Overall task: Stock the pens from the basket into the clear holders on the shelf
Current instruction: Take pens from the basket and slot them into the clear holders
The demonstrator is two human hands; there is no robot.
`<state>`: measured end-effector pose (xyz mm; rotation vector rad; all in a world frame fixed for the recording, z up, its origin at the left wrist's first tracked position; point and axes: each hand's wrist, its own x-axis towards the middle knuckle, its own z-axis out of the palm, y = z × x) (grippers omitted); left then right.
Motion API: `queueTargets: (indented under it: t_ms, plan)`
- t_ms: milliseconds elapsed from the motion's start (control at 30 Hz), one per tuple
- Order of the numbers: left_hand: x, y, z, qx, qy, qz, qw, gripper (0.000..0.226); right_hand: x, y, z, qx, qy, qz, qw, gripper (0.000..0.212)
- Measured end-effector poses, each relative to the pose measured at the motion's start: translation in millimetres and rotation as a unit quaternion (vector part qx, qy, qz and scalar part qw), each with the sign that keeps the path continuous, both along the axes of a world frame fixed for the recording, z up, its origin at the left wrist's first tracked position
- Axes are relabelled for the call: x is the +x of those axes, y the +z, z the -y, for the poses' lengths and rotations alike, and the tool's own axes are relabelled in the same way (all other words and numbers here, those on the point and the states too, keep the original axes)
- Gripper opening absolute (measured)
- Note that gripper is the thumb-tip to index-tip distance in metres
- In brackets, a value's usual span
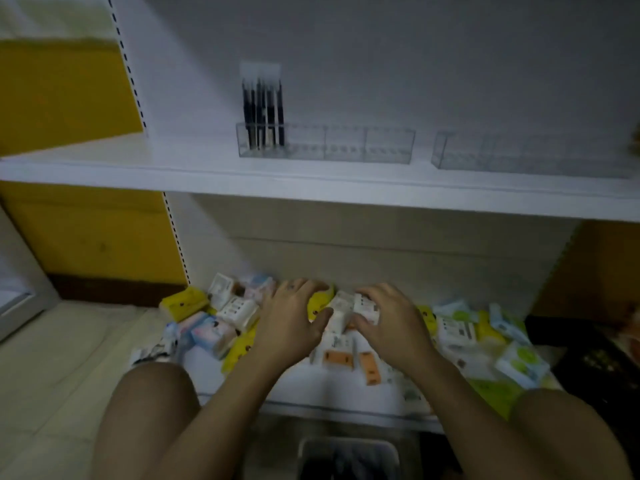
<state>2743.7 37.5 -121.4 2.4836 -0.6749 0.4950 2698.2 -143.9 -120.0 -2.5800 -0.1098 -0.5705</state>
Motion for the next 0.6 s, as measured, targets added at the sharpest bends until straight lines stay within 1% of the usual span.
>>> queueTargets:
  t_ms: [100, 200, 333, 433, 500, 567, 600]
  plan:
    - [-3.1, -37.7, 11.3, 0.038, -0.016, -0.056, 0.998, 0.040, -4.7, -43.3, 8.2, -0.001, -0.012, -0.092, 0.996, 0.043]
    - [-3.2, -72.2, 21.7, 0.070, -0.014, -0.110, 0.991, 0.045, -4.5, -78.8, 17.1, -0.006, -0.023, -0.154, 0.988, 0.045]
    - [-2.7, -117.0, 34.7, 0.083, -0.022, -0.188, 0.978, 0.048, -7.1, -127.1, 27.6, 0.003, -0.041, -0.238, 0.970, 0.047]
    - [-10.7, -153.4, 38.0, 0.086, -0.021, -0.270, 0.959, 0.048, -16.8, -165.5, 35.3, 0.044, -0.062, -0.305, 0.949, 0.042]
    - [-17.8, -179.6, 35.8, 0.063, -0.025, -0.329, 0.942, 0.044, -24.2, -190.9, 40.6, 0.078, -0.073, -0.345, 0.932, 0.037]
    - [-25.9, -201.8, 34.5, 0.038, -0.027, -0.380, 0.924, 0.035, -31.2, -210.0, 43.9, 0.102, -0.082, -0.383, 0.915, 0.028]
    - [-29.7, -209.9, 34.8, 0.039, -0.025, -0.408, 0.912, 0.030, -34.6, -216.1, 44.6, 0.112, -0.088, -0.403, 0.904, 0.024]
